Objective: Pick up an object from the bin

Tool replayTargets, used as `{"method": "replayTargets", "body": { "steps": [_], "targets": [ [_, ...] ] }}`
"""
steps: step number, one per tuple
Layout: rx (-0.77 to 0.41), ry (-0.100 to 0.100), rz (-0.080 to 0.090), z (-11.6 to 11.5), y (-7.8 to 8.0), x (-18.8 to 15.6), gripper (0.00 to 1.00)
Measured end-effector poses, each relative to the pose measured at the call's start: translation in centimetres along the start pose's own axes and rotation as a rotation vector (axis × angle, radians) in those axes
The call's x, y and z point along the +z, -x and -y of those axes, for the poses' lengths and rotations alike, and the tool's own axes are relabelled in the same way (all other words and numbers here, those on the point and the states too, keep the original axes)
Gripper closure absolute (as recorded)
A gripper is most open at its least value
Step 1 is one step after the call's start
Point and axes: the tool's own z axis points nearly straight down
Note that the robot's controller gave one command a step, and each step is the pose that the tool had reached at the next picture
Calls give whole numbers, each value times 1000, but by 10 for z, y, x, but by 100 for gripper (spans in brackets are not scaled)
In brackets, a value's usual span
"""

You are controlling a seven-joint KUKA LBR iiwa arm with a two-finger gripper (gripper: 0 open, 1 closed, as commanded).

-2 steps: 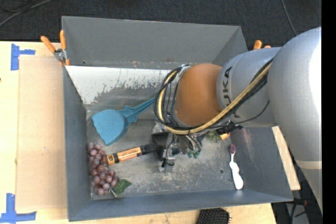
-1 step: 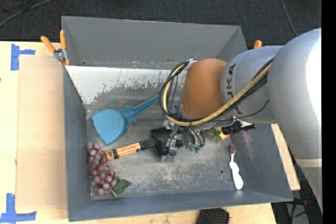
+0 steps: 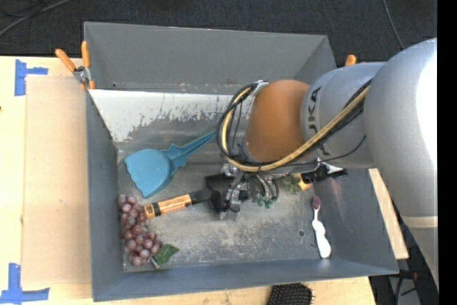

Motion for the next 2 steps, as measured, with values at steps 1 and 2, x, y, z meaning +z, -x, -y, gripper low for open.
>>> {"method": "replayTargets", "body": {
  "steps": [1,2],
  "targets": [
    [-20,-2,-7,10,-5,-74,100],
    [-3,-2,-11,0,-4,-149,100]
  ]
}}
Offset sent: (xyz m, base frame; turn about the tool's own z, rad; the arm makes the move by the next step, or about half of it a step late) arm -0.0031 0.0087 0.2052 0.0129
